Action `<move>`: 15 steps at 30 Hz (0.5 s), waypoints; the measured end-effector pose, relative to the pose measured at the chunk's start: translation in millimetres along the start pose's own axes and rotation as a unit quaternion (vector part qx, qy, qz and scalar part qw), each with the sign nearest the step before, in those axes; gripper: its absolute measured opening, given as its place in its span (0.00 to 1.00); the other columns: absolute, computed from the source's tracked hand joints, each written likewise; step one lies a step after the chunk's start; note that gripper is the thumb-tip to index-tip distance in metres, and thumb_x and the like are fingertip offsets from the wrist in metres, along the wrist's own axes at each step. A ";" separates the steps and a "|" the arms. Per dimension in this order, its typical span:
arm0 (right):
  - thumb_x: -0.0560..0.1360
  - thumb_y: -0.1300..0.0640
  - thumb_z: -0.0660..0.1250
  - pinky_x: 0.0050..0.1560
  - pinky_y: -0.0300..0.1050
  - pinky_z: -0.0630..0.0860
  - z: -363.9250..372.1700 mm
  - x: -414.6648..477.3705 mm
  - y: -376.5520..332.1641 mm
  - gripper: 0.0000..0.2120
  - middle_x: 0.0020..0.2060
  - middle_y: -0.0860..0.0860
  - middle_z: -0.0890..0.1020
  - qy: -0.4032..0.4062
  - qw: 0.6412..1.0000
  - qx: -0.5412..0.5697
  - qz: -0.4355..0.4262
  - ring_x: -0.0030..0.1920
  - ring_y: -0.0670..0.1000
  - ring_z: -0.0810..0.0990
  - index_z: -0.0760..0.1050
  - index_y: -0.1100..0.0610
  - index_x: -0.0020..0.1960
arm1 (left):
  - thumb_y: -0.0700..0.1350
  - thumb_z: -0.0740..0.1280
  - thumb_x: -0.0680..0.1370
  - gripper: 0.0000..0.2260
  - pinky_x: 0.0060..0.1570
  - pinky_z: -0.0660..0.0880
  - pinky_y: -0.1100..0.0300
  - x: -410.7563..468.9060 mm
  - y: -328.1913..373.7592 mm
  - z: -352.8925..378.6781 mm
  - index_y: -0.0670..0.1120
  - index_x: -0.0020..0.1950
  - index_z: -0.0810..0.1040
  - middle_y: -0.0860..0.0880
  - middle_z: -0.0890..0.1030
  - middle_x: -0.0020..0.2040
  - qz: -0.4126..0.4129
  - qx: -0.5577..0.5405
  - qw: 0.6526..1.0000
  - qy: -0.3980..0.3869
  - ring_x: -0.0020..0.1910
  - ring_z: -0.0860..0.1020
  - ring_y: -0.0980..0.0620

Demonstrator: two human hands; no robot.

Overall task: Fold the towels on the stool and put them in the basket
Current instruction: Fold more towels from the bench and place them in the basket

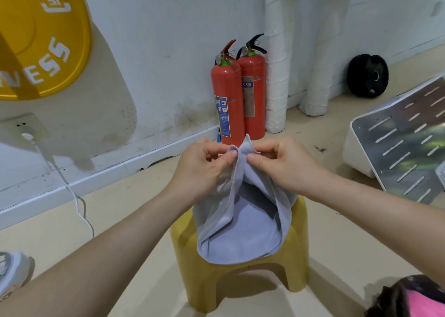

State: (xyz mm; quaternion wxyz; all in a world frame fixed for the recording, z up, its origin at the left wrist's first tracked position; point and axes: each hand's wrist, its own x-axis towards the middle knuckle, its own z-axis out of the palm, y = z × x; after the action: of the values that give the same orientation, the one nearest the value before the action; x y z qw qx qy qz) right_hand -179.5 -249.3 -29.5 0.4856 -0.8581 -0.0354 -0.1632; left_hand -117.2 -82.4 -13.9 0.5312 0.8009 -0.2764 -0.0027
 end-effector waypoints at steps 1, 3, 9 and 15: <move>0.77 0.58 0.65 0.55 0.53 0.78 1.0 -0.7 -0.9 0.10 0.48 0.48 0.86 -0.002 1.000 -0.005 -0.015 0.53 0.47 0.83 0.83 0.53 0.55 | 0.42 0.72 0.74 0.09 0.37 0.68 0.72 0.9 0.6 -1.4 0.56 0.38 0.82 0.55 0.78 0.38 0.014 0.010 1.000 0.016 0.34 0.73 0.64; 0.77 0.56 0.64 0.54 0.54 0.78 3.1 -0.9 -1.4 0.11 0.48 0.46 0.86 0.000 0.999 -0.019 -0.042 0.52 0.49 0.83 0.83 0.51 0.55 | 0.40 0.74 0.72 0.10 0.39 0.72 0.70 1.5 2.2 -3.5 0.56 0.37 0.82 0.55 0.80 0.38 0.028 -0.006 0.999 0.024 0.36 0.75 0.64; 0.77 0.54 0.62 0.47 0.52 0.78 5.3 -4.8 -5.1 0.12 0.47 0.48 0.86 0.009 0.985 -0.119 -0.123 0.49 0.49 0.83 0.82 0.52 0.55 | 0.38 0.74 0.72 0.12 0.43 0.75 0.63 2.1 8.6 -10.5 0.53 0.50 0.83 0.53 0.81 0.36 0.035 -0.015 0.999 -0.011 0.39 0.77 0.60; 0.76 0.51 0.58 0.37 0.50 0.75 3.0 -9.0 -11.0 0.14 0.38 0.48 0.84 -0.020 0.962 -0.211 -0.173 0.38 0.48 0.79 0.82 0.49 0.52 | 0.34 0.69 0.75 0.17 0.45 0.74 0.61 5.7 15.6 -22.1 0.54 0.57 0.81 0.61 0.77 0.37 0.092 0.039 0.986 -0.132 0.41 0.74 0.57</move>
State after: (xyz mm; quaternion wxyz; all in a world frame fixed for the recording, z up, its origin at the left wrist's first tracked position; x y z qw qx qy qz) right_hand -189.6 -240.1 -24.7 0.2574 -0.9248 -0.1575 -0.2316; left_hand -112.7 -70.5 10.7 0.4566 0.7848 -0.4163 -0.0486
